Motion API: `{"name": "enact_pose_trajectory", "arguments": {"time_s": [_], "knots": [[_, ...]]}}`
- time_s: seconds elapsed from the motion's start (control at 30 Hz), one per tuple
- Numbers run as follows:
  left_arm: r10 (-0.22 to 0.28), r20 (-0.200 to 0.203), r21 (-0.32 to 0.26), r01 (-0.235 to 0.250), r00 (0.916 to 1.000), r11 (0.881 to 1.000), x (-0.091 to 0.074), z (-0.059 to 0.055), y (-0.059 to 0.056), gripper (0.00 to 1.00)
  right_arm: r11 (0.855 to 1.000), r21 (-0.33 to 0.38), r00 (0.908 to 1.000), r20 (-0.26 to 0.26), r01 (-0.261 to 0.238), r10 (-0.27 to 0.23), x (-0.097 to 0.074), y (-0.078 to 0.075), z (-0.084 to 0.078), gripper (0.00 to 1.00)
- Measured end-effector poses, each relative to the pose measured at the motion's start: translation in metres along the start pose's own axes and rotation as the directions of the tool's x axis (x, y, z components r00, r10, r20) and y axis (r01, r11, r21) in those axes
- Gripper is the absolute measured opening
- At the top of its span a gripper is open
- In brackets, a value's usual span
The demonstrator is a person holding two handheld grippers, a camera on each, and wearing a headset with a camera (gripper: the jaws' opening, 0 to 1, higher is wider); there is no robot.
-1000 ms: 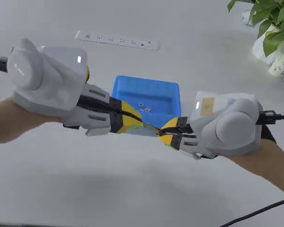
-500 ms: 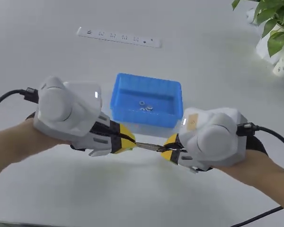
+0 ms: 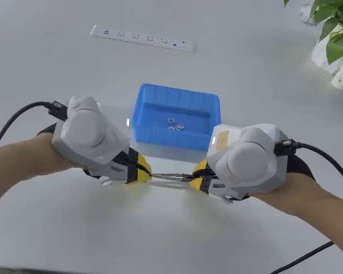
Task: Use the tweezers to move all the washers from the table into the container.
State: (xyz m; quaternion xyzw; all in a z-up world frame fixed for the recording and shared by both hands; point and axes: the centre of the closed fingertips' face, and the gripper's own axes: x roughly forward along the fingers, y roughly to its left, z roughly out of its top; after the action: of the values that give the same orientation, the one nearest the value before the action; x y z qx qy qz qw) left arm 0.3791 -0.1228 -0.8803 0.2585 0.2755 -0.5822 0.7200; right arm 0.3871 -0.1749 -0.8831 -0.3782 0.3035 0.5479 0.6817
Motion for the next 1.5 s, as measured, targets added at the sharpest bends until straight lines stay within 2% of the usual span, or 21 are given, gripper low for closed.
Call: {"name": "enact_pose_trajectory", "arguments": {"time_s": [0.13,0.27,0.37,0.4,0.5,0.63,0.83,0.93,1.03,1.13,1.23,1.3,1.37,1.4,1.47,1.5], "knots": [[0.033,-0.040,0.022,-0.032,0.9987,0.999,0.003,-0.007,0.007,0.06,1.000,0.005,1.0000,-0.005,0.000,0.000,0.001,0.001,-0.002,0.09],[0.041,-0.035,0.005,-0.041,0.9986,0.999,0.003,-0.009,0.013,0.06,1.000,0.021,0.9999,-0.015,0.004,-0.004,0.003,0.000,-0.005,0.09],[0.037,-0.035,-0.009,-0.037,0.9987,0.999,0.002,-0.010,0.013,0.06,0.999,0.054,0.9999,-0.014,-0.006,0.007,0.005,0.001,-0.009,0.10],[0.039,-0.042,-0.019,-0.040,0.9984,0.999,0.001,-0.011,0.014,0.07,0.998,0.068,1.0000,-0.005,-0.003,0.004,0.004,0.001,-0.008,0.10],[0.061,-0.069,-0.002,-0.062,0.9957,0.998,-0.002,-0.014,0.017,0.10,0.996,0.087,1.0000,-0.007,0.003,-0.003,0.004,-0.001,-0.010,0.10],[0.061,-0.083,-0.004,-0.061,0.9947,0.998,-0.004,-0.016,0.015,0.10,0.995,0.101,0.9999,-0.008,0.011,-0.010,0.004,-0.004,-0.012,0.11],[0.087,-0.113,-0.011,-0.088,0.9898,0.996,-0.008,-0.019,0.015,0.10,0.993,0.114,0.9997,-0.011,0.024,-0.023,0.003,-0.006,-0.012,0.14],[0.101,-0.122,-0.015,-0.104,0.9874,0.995,-0.012,-0.020,0.015,0.10,0.991,0.129,0.9993,0.021,0.030,-0.033,-0.002,-0.006,-0.005,0.15],[0.123,-0.104,-0.038,-0.128,0.9869,0.991,-0.019,-0.015,0.015,0.10,0.990,0.135,0.9988,0.019,0.043,-0.046,-0.004,-0.008,-0.004,0.15],[0.155,-0.083,-0.051,-0.159,0.9845,0.986,-0.027,-0.007,0.018,0.11,0.986,0.155,0.9964,0.047,0.062,-0.070,-0.011,-0.011,0.001,0.15],[0.204,-0.053,-0.112,-0.209,0.9775,0.971,-0.039,-0.001,0.021,0.12,0.975,0.201,0.9903,0.083,0.093,-0.111,-0.022,-0.014,0.007,0.15],[0.221,-0.031,-0.146,-0.223,0.9748,0.964,-0.048,0.002,0.018,0.13,0.969,0.222,0.9857,0.105,0.106,-0.132,-0.030,-0.016,0.009,0.15],[0.273,-0.014,-0.161,-0.271,0.9620,0.949,-0.062,0.006,0.016,0.14,0.960,0.244,0.9772,0.127,0.136,-0.170,-0.042,-0.016,0.011,0.15],[0.282,0.002,-0.174,-0.278,0.9593,0.945,-0.066,0.009,0.014,0.15,0.955,0.256,0.9725,0.135,0.151,-0.190,-0.047,-0.017,0.011,0.15],[0.325,0.050,-0.216,-0.307,0.9445,0.927,-0.078,0.017,0.008,0.15,0.941,0.290,0.9584,0.166,0.177,-0.232,-0.059,-0.016,0.014,0.15],[0.329,0.056,-0.218,-0.310,0.9427,0.926,-0.079,0.018,0.006,0.15,0.938,0.296,0.9561,0.170,0.181,-0.239,-0.062,-0.016,0.014,0.15]]}}
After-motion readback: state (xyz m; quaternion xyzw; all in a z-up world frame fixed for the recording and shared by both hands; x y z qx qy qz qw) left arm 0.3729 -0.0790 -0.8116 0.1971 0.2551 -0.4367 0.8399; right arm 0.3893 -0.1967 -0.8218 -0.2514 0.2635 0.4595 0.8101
